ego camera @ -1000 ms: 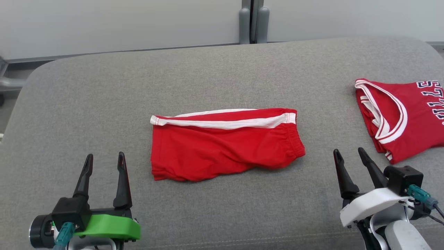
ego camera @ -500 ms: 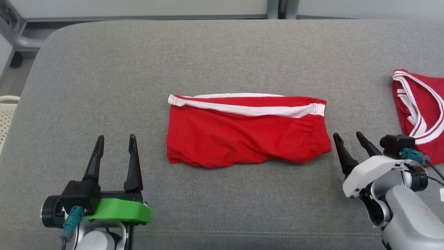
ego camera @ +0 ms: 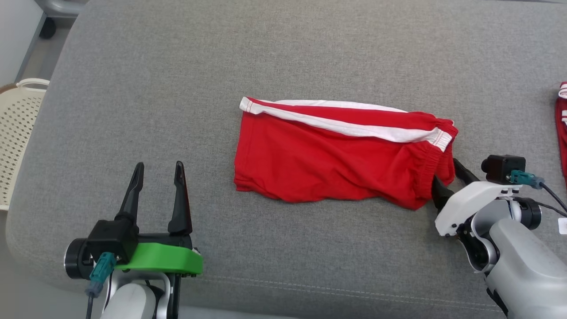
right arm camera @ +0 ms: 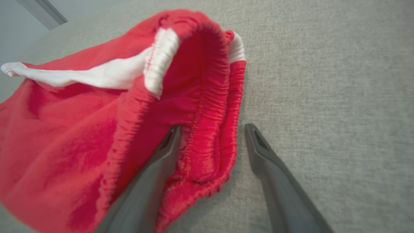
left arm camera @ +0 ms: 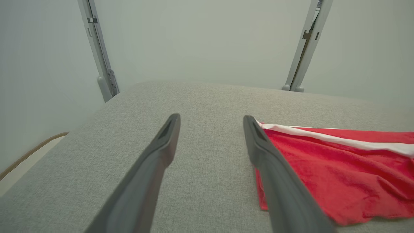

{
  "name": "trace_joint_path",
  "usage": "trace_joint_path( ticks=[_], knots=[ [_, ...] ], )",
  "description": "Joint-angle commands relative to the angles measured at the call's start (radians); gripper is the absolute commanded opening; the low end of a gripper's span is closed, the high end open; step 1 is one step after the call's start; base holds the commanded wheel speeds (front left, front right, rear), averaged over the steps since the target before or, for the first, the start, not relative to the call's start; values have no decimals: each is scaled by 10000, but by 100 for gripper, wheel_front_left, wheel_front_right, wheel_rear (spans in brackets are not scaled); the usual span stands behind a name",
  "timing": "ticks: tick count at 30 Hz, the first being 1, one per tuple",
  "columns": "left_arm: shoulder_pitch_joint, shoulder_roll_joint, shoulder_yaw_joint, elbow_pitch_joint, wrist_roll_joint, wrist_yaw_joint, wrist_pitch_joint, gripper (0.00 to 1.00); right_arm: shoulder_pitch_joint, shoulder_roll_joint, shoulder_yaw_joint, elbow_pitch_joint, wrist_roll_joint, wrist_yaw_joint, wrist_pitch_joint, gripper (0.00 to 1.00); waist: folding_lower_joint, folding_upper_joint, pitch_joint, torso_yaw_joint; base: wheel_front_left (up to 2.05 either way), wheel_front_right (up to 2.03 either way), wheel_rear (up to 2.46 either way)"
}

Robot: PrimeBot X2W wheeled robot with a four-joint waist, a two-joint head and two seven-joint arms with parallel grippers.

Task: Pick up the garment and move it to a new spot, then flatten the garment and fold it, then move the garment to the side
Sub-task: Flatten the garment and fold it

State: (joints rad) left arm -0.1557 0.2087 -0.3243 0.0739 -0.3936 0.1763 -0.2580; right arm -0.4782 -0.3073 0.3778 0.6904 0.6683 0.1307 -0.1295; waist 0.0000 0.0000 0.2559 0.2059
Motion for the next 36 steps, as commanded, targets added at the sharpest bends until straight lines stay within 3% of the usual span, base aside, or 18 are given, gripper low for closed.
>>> trace_joint_path(
  ticks=[1,3,23,27,36],
  knots=[
    [-215,-32,56,57,68,-48,-83,100,-16,-50,198,161,168,-1,40,61,0,0,90,48,0,0,0],
    [-234,-71,102,90,86,-95,-80,100,-88,-64,404,232,386,-1,33,0,0,0,110,12,0,0,0],
    [-238,-203,544,73,463,-341,-74,100,-333,-877,209,661,2426,-12,-500,0,0,0,69,-1106,0,0,0],
    [-135,-211,537,82,471,-399,-75,100,-417,-710,425,-192,2976,-3,-346,0,0,0,-63,-1330,0,0,0],
    [-78,-184,494,105,480,-421,-75,100,-36,-393,1197,-3586,3778,-1,282,0,0,0,-257,-1595,0,0,0]
  ],
)
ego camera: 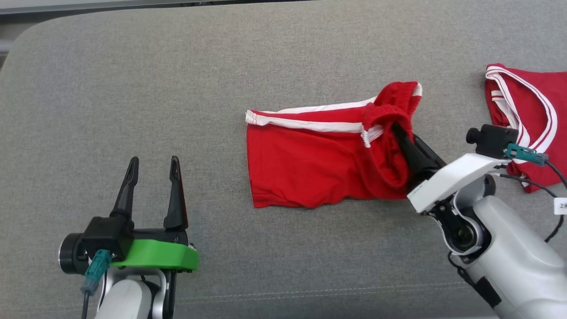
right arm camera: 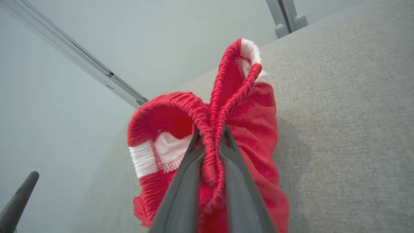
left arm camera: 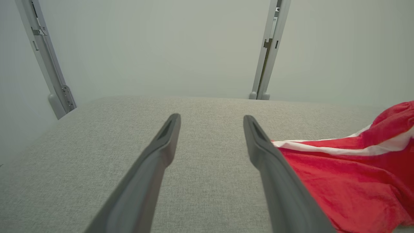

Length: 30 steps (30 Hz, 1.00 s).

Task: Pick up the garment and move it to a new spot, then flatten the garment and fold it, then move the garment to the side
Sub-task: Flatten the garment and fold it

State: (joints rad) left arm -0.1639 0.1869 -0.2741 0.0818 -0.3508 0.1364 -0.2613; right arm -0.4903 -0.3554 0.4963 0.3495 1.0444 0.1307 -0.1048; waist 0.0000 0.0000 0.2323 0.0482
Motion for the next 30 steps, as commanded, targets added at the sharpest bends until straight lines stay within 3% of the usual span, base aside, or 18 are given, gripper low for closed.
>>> trace_joint_path(
  ticks=[1,5,9,12,18,23,29,30],
  knots=[
    [-4,31,-20,23,59,-25,-43,100,74,243,75,-412,120,0,84,0,0,0,-20,-13,0,0,0],
    [-28,7,-69,15,64,-33,-43,100,-201,585,265,-695,43,-1,275,0,0,0,13,46,0,0,0],
    [-147,-46,-129,45,33,-107,-43,100,-748,1390,429,-198,-167,0,320,0,0,0,102,243,0,0,0],
    [-281,-164,-215,67,71,-159,-43,100,-1477,2184,485,906,-550,2,127,0,0,0,236,519,0,0,0],
    [-449,-389,-334,160,150,-299,-43,100,-2458,2835,689,3284,-1543,0,-418,0,0,0,412,1029,0,0,0],
    [-543,-540,-282,272,181,-431,-42,100,-2922,3010,974,4299,-1590,0,-968,0,0,0,553,1225,0,0,0],
    [-623,-646,-185,347,279,-542,-42,100,-2950,3019,2459,3925,-802,0,-1189,0,0,0,657,1231,0,0,0],
    [-633,-659,-174,363,290,-573,-43,100,-2928,3022,2665,3909,-687,0,-1211,31,0,0,661,1213,0,0,0]
  ],
)
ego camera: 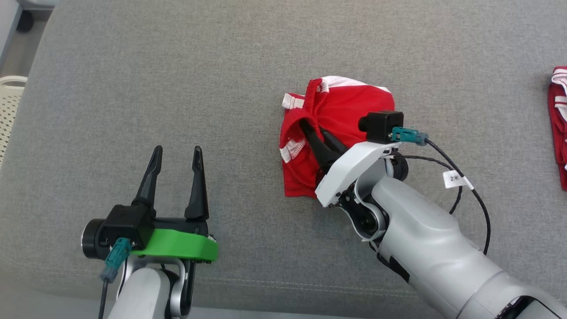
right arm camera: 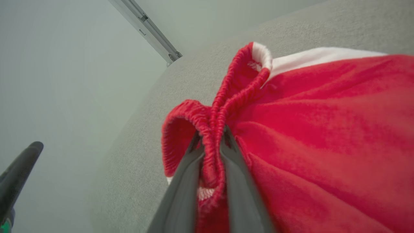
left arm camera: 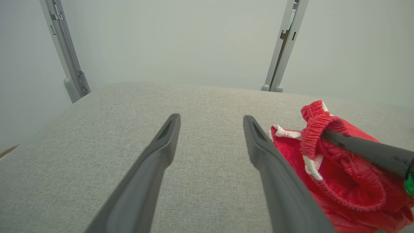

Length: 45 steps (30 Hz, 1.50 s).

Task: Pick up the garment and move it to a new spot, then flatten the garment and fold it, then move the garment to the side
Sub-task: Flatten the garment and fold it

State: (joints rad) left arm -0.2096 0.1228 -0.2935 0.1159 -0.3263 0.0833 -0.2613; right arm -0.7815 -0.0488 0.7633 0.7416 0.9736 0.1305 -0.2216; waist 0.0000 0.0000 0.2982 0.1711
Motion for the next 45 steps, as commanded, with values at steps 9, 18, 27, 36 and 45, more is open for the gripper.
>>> trace_joint_path(
  ticks=[9,18,27,36,45],
  knots=[
    [-210,-176,112,100,180,-226,-43,100,-201,-29,1314,60,724,2,-349,100,0,0,-54,-135,0,0,0],
    [-22,-225,311,118,272,-237,-44,100,-127,-46,2410,-387,1024,2,-356,100,0,0,-162,-351,0,0,0],
    [139,-89,643,-28,378,-173,-44,100,604,-53,-185,-1662,-1020,2,-429,100,0,0,-446,-921,0,0,0],
    [383,252,914,-124,369,-27,-10,100,3333,-413,-3775,-4952,-3976,2,-432,100,0,0,-914,-1525,0,0,0],
    [834,596,1241,-224,227,152,14,100,5069,-832,-5446,-6231,-5514,2,-433,100,0,0,-1490,-1870,0,0,0]
  ],
)
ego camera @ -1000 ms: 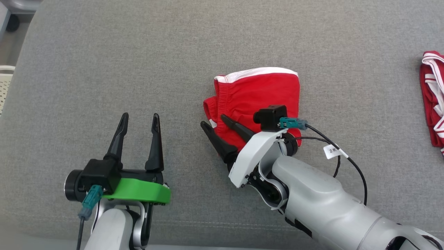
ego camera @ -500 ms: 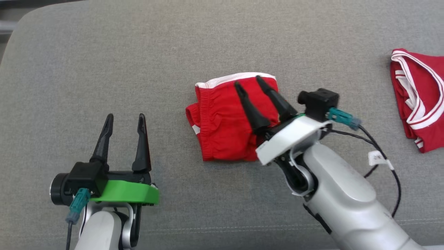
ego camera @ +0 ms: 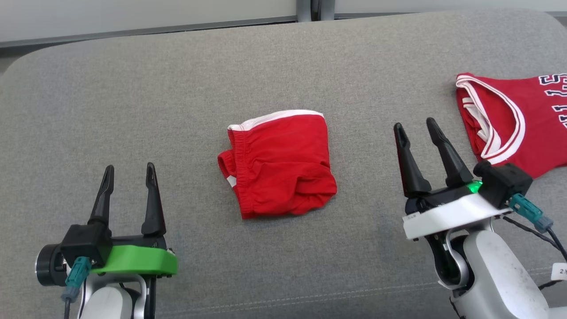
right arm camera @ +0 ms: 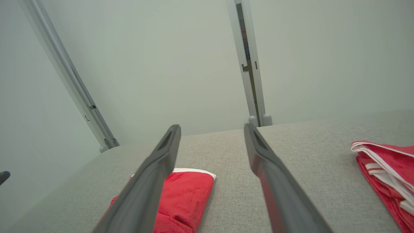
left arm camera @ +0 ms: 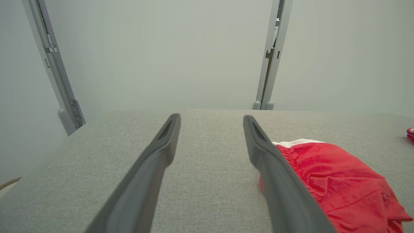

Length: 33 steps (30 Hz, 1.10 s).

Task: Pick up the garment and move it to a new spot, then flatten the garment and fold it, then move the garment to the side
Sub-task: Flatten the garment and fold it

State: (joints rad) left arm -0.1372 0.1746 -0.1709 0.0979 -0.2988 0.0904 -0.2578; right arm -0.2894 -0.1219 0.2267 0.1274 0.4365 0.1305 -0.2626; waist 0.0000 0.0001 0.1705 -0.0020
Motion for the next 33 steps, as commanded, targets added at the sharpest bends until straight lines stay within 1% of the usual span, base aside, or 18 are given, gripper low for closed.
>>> trace_joint_path(
  ticks=[1,7,14,18,28,33],
  knots=[
    [179,109,34,-72,-48,87,-20,100,314,-101,-155,-140,-222,2,-23,100,0,-1,-278,-159,0,0,0],
    [647,196,12,-171,-83,162,51,100,1194,-235,-405,-485,-805,0,-23,100,0,-1,-579,-262,0,0,0],
    [1073,160,-2,-185,-183,293,89,100,2149,-143,-695,-690,-1144,2,-23,100,0,-1,-810,-309,0,0,0],
    [1185,146,49,-191,-252,330,69,100,2351,-80,-750,-751,-1183,0,-23,100,0,-1,-871,-314,0,0,0],
    [1460,169,-57,-67,-344,263,23,100,2730,49,-901,-864,-1286,0,154,100,0,-1,-1248,-154,0,0,0],
    [1407,151,-107,-44,-362,239,9,100,2777,70,-882,-932,-1283,0,212,100,0,-1,-1228,-116,0,0,0]
  ],
)
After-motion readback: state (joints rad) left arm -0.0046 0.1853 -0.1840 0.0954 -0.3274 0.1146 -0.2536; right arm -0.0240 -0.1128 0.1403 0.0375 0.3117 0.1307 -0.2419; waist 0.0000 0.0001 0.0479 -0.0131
